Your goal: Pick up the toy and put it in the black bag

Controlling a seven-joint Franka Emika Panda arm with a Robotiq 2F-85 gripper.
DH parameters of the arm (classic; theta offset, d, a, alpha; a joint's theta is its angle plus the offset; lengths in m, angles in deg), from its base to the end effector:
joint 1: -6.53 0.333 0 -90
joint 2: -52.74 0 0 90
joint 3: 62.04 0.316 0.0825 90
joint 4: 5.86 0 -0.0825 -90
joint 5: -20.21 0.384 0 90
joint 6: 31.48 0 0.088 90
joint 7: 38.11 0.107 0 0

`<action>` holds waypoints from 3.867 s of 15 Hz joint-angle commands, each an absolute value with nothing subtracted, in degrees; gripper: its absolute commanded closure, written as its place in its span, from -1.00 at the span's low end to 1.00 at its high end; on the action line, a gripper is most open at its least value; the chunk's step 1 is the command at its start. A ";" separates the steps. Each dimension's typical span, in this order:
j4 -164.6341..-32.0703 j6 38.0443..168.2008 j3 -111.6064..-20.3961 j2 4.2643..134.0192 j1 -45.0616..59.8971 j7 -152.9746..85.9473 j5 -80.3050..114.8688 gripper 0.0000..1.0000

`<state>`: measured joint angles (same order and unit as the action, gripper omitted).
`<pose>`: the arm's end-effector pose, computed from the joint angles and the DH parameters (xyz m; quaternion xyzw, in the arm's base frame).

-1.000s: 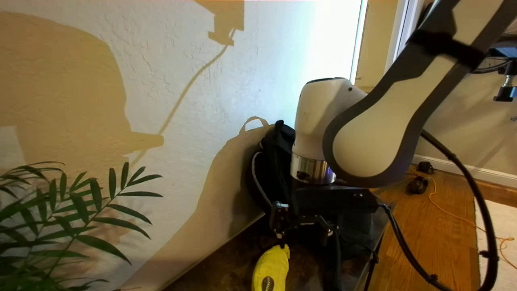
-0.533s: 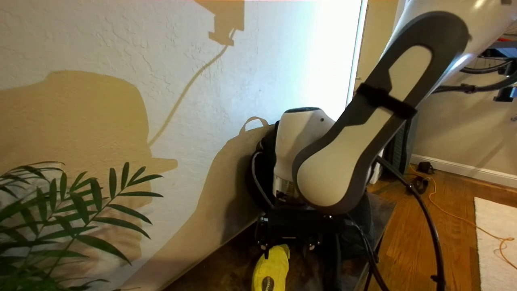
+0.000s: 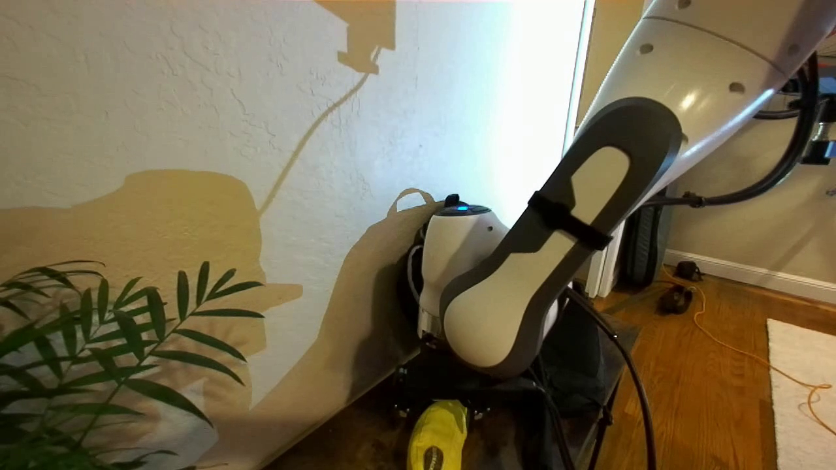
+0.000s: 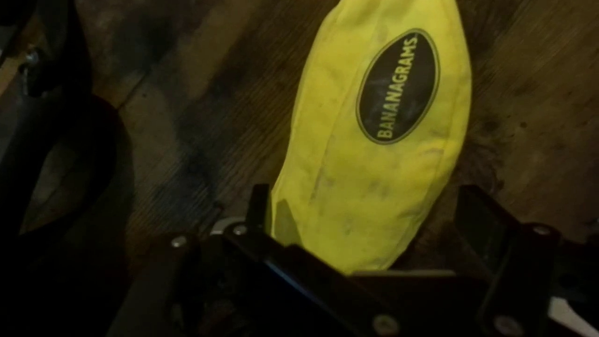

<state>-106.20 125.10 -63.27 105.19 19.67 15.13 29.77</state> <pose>0.6316 0.1274 0.0554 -0.9074 0.4180 -0.0136 0.0411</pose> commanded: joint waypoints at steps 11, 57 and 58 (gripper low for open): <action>-98.94 121.33 -63.66 112.27 20.52 15.66 31.59 -0.50; -111.51 109.24 -70.42 82.04 27.06 13.91 10.46 0.83; -110.95 108.58 -70.47 82.40 26.43 13.45 9.86 0.83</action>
<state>-109.58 111.68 -70.68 85.26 28.21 14.71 12.25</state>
